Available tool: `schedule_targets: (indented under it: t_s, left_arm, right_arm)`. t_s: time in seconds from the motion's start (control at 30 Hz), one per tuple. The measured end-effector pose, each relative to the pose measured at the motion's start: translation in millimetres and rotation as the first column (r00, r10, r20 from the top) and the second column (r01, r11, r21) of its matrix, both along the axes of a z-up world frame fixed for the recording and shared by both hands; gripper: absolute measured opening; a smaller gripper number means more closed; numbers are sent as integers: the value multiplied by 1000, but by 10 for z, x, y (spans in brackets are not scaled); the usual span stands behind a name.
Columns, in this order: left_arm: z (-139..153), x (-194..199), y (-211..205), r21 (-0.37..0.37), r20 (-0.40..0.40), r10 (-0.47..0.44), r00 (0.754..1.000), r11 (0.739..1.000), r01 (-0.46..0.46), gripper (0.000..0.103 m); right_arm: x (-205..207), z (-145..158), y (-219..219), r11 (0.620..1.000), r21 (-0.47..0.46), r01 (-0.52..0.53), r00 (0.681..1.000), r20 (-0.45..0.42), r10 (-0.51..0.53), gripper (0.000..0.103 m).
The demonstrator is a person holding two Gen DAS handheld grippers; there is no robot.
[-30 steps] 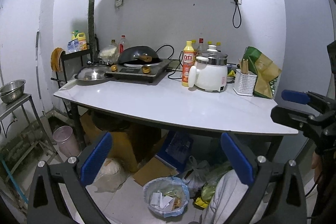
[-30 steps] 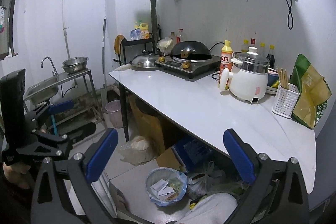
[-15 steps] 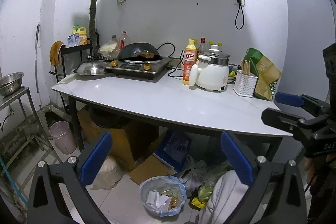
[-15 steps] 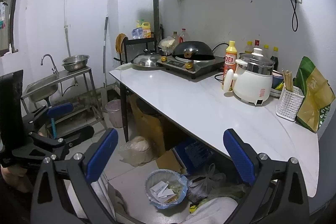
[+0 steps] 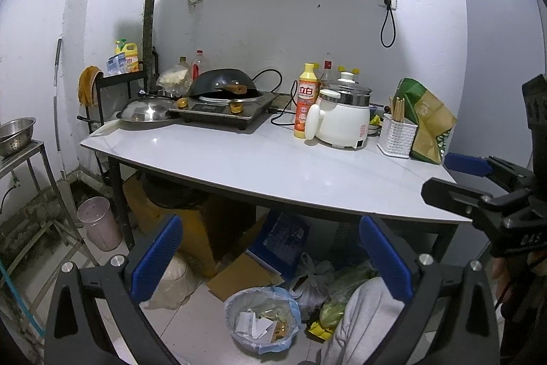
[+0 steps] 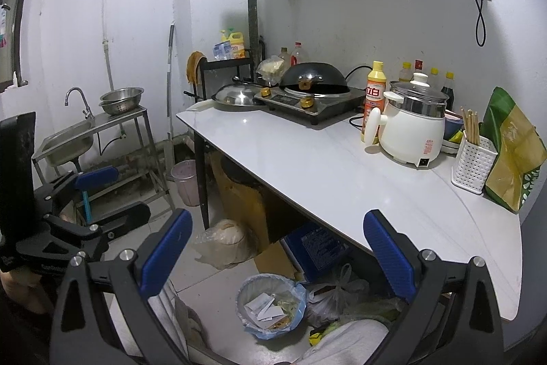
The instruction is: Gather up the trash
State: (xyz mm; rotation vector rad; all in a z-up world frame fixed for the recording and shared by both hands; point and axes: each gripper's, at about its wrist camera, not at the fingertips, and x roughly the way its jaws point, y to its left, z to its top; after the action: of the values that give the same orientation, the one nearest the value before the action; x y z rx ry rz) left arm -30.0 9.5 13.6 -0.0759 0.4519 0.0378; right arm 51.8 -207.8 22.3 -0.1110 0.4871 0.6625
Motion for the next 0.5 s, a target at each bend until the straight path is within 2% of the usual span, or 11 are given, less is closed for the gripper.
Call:
schedule_targets:
  t_s: [0.5]
  left_arm:
    - [14, 18, -37, -2, -6, -13, 1000, 1000, 13, 103]
  right_arm:
    - [-17, 38, -61, 1000, 16, 6, 1000, 3, -6, 100]
